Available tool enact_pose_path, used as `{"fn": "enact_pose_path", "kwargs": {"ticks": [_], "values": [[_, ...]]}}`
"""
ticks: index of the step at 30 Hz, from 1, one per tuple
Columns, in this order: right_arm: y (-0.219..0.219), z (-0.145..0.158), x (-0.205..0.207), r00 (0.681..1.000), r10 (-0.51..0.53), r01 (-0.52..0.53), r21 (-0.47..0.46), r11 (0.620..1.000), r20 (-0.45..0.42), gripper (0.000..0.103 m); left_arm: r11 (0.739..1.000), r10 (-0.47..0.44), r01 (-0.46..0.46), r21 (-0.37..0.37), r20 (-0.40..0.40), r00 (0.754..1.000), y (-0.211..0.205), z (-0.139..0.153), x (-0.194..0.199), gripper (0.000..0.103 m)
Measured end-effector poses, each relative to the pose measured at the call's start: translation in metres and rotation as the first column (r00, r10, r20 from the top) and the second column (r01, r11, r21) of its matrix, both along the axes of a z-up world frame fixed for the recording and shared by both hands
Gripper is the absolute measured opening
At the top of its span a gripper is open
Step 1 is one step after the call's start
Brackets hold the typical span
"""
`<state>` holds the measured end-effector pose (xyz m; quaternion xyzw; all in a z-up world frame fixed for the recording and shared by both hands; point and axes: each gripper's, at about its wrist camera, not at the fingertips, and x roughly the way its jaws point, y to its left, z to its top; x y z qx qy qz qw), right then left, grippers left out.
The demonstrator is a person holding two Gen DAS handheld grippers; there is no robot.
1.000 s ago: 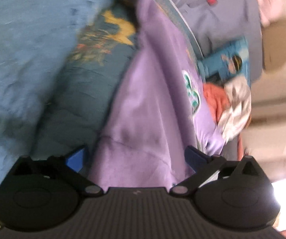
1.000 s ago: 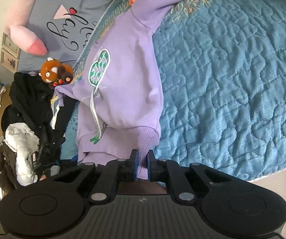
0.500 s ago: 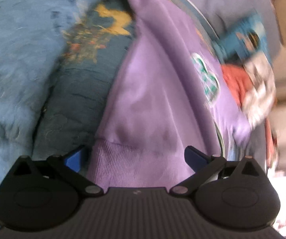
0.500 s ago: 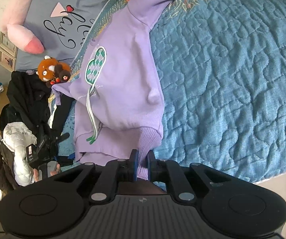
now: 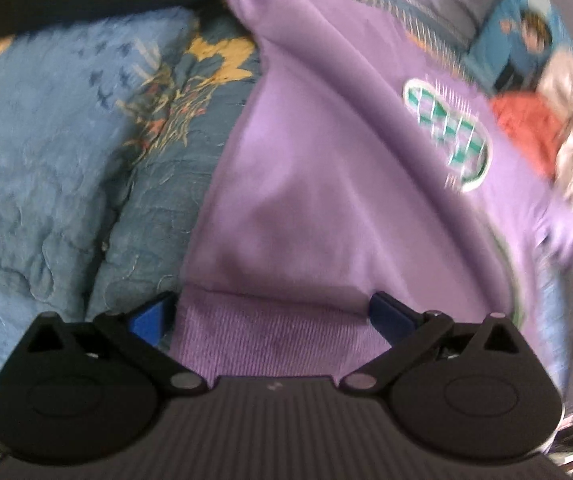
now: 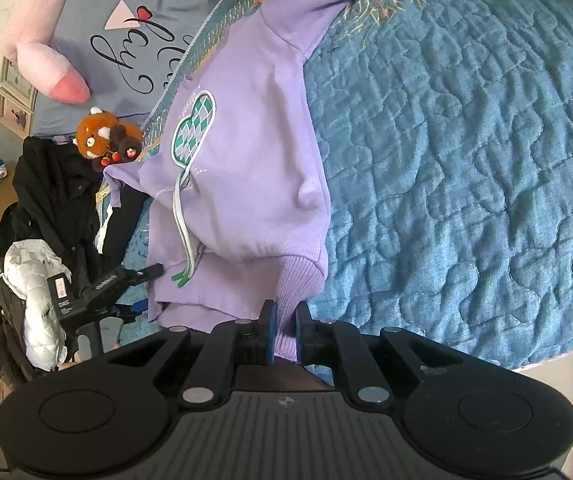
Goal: Fold clothes
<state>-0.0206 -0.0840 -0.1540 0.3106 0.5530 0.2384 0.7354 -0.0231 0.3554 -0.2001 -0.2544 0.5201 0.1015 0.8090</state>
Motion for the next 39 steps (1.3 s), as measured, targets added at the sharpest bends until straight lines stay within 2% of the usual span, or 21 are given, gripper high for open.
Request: {"fn": "enact_pose_path", "kwargs": {"ticks": [3, 6, 8, 13, 19, 25, 39], "values": [[0.000, 0.001, 0.000, 1.000, -0.002, 0.002, 0.000, 1.000, 0.001, 0.009, 0.999, 0.022, -0.022, 0.027, -0.028, 0.999, -0.006, 0.001, 0.004, 0.103], [0.001, 0.001, 0.000, 1.000, -0.002, 0.002, -0.002, 1.000, 0.001, 0.009, 0.996, 0.087, -0.087, -0.029, -0.014, 0.996, 0.004, 0.001, -0.003, 0.103], [0.002, 0.001, 0.001, 1.000, -0.002, 0.002, -0.003, 1.000, 0.000, 0.009, 0.994, 0.101, -0.102, -0.040, -0.011, 0.995, 0.005, 0.002, -0.004, 0.103], [0.002, 0.000, 0.001, 1.000, -0.004, 0.004, -0.004, 1.000, -0.004, 0.010, 0.994, 0.098, -0.095, 0.054, -0.047, 0.994, -0.010, 0.004, 0.001, 0.103], [0.002, 0.000, 0.000, 1.000, -0.005, 0.005, -0.003, 1.000, -0.004, 0.010, 0.982, 0.189, -0.188, 0.032, -0.039, 0.981, -0.007, 0.003, -0.001, 0.103], [0.002, -0.002, -0.001, 1.000, -0.003, 0.003, -0.007, 1.000, -0.006, 0.010, 0.983, 0.183, -0.183, 0.007, -0.080, 0.980, 0.000, -0.001, 0.011, 0.103], [0.003, 0.000, 0.000, 1.000, 0.002, -0.002, -0.009, 1.000, -0.004, 0.010, 0.984, 0.175, -0.175, 0.019, -0.058, 0.983, -0.001, -0.003, 0.010, 0.103]]}}
